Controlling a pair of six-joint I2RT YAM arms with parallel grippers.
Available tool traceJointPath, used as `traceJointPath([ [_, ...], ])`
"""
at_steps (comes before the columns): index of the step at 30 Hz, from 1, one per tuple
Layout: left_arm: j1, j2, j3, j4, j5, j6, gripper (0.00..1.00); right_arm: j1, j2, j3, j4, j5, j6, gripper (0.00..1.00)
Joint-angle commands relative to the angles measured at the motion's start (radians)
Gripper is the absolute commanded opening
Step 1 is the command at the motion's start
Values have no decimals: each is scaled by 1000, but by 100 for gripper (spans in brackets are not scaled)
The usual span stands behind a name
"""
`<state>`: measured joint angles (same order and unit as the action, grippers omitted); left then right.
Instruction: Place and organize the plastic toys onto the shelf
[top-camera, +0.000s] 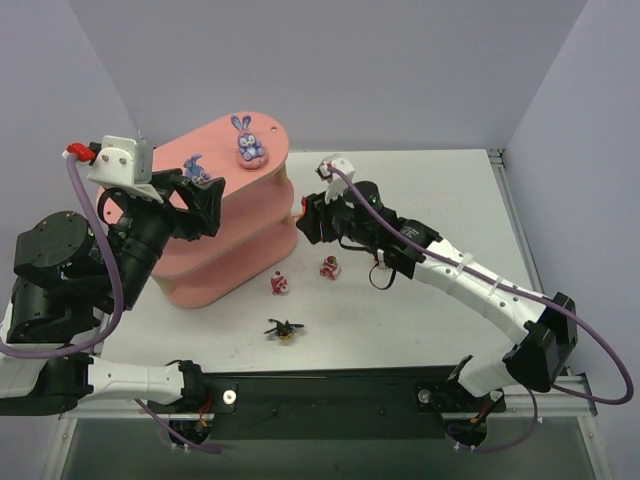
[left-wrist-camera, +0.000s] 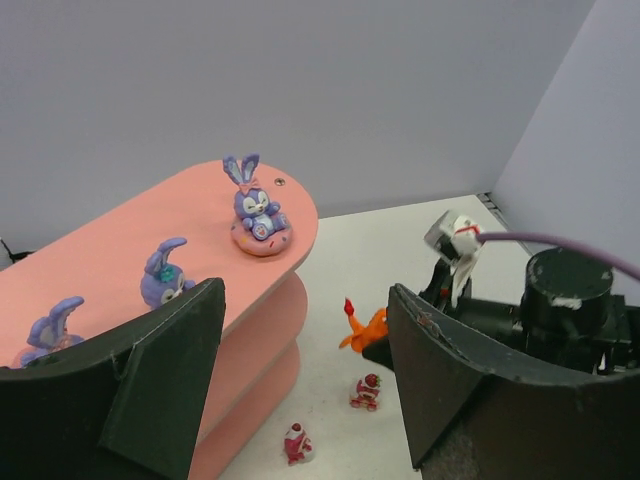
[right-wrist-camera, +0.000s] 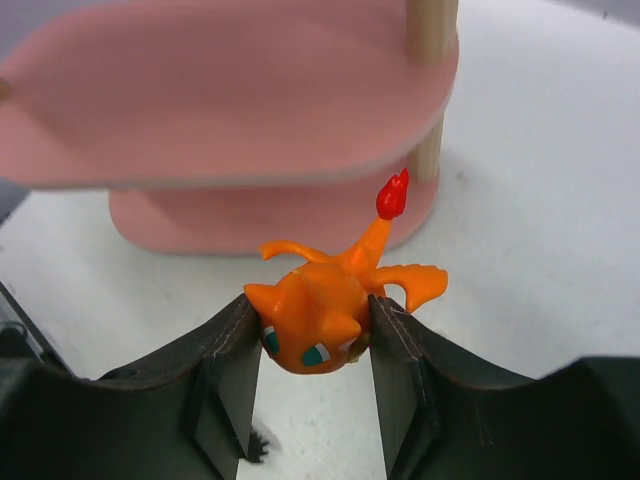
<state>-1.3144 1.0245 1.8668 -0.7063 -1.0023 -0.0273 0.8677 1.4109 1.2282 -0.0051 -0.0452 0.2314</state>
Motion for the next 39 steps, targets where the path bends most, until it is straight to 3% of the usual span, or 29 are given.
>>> traceJointPath([
  [1,-2,38,41,-25,-74,10,75,-32,88,137,112,-108,-37,9],
  [8,0,46,81,-35,-122,21,75,-55,215,270,197,-165,-18,8],
  [15,0,46,86,-15,-157,61,75,-87,263,281,274,-219,86,8],
  [30,-2,39,63,25,-200,116,75,-95,373,416,172,-301,98,9],
  [39,-2,37,75,1,-225,119,75,-67,433,511,59,-263,85,9],
])
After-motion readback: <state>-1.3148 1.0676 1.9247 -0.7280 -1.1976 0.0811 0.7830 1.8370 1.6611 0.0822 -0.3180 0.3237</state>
